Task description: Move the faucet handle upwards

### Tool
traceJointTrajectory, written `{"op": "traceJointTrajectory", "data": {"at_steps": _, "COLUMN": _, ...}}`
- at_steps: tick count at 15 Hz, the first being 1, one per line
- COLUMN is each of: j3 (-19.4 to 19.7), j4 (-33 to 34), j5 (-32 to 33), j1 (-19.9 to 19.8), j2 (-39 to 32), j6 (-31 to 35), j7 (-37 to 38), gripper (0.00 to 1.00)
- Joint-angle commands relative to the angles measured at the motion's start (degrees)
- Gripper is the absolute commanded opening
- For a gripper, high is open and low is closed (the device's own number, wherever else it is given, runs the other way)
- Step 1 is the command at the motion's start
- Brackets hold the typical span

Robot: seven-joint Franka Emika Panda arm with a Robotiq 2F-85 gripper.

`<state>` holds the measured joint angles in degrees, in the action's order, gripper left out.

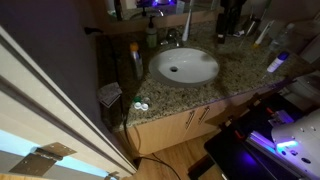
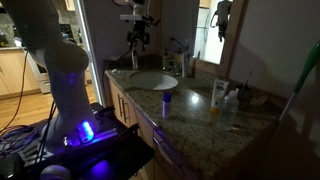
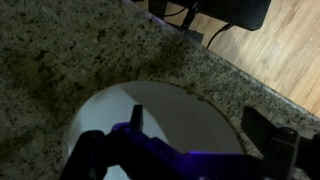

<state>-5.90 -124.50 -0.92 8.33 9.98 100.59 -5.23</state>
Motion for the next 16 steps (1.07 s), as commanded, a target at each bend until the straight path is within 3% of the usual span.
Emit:
{"op": "traceJointTrajectory", "data": {"at_steps": 1, "j3": -1.7, "j4": 3.4, "j5": -0.3, "j1": -0.1, "j2": -8.0, "j6": 3.3, "j7": 7.5, "gripper": 1.0}}
{"op": "traceJointTrajectory", "data": {"at_steps": 7, "j3": -1.3, "j4": 15.5, "j5": 0.8, "j1": 0.3, "j2": -22.1, "j6": 15.4, "j7": 27.9, "gripper": 1.0}}
{"op": "traceJointTrajectory", "data": {"at_steps": 8, "j3": -1.0, "j4": 16.7, "j5": 0.0, "j1": 0.5, "j2": -22.3, "j6": 14.9, "j7": 29.4, "gripper": 1.0}}
{"op": "traceJointTrajectory", "data": {"at_steps": 9, "j3": -1.3, "j4": 12.6, "j5": 0.0, "j1": 0.6, "j2": -20.1, "j6": 15.3, "j7": 26.0, "gripper": 1.0}}
{"op": "traceJointTrajectory", "data": {"at_steps": 13, "j3": -0.7, "j4": 16.3, "j5": 0.0, "j1": 0.7, "j2": -22.2, "j6": 15.3, "j7": 28.8, "gripper": 1.0}}
{"op": "traceJointTrajectory", "data": {"at_steps": 16, "j3": 1.4, "j4": 18.4, "j5": 0.8, "j1": -0.6, "j2": -25.7, "j6": 21.3, "j7": 30.3, "gripper": 1.0}}
